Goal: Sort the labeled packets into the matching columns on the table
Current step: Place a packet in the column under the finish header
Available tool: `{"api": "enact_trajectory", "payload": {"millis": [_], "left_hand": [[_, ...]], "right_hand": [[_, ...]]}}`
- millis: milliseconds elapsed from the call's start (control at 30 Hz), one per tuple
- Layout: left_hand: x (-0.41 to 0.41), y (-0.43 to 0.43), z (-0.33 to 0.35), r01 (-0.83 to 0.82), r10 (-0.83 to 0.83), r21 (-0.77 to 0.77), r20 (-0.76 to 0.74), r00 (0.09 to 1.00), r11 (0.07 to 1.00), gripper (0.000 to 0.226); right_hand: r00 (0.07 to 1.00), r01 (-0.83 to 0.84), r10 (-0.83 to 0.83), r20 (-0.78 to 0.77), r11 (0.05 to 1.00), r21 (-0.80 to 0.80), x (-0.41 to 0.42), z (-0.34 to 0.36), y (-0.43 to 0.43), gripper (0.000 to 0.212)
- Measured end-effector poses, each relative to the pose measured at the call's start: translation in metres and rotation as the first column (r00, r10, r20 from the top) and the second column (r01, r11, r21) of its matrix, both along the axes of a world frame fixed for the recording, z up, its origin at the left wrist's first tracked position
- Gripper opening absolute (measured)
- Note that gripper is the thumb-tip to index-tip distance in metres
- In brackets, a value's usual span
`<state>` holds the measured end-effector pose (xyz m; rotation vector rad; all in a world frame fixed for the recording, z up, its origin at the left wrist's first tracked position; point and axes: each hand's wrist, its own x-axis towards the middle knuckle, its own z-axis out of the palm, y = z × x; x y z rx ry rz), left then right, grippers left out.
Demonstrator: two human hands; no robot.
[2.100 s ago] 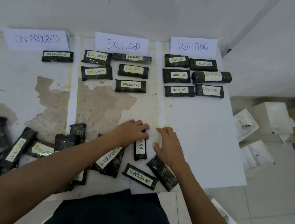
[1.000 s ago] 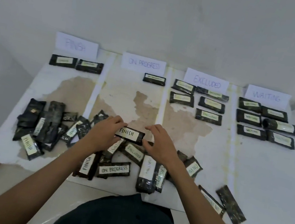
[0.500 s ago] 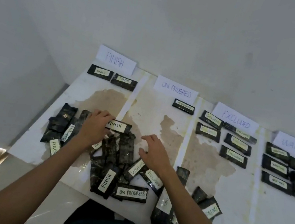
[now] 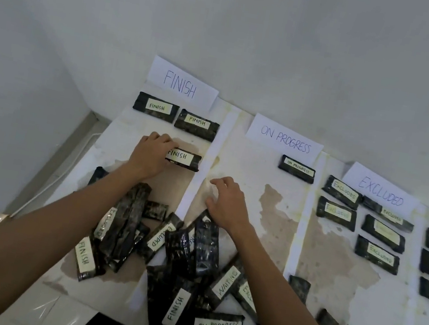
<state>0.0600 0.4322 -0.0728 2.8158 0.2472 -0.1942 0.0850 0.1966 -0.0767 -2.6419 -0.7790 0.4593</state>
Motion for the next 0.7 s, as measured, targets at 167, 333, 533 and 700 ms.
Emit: {"api": "enact_trajectory", "payload": {"millis": [167,333,533,700], "left_hand": [[0.036,0.013,-0.021,0.031,-0.031,-0.017,-0.007,0.999,0.999,0.05],[0.051,0.02,-0.032,0.053,-0.052,-0.056,0.025,0.998,0.997,0.051],[0.059,0.025,-0.037,0.094,-0.09,-0.083,0.049,0.995,0.992,0.053],[0.051,0.024,-0.036,0.086,-0.075,-0.107,0.103,0.992,0.991,0.052]], "right_hand": [[0.997,-0.009,0.009,0.08,1.0,0.006,0.021,-0.024,0.025,0.048],[0.993,0.062,-0.064,0.103,0.998,0.023,0.035,-0.04,0.033,0.048],[0.985,0.109,-0.118,0.124,0.991,0.074,0.037,-0.049,0.036,0.045],[0.989,0.12,-0.126,0.084,0.99,0.07,0.035,-0.047,0.039,0.045]]}}
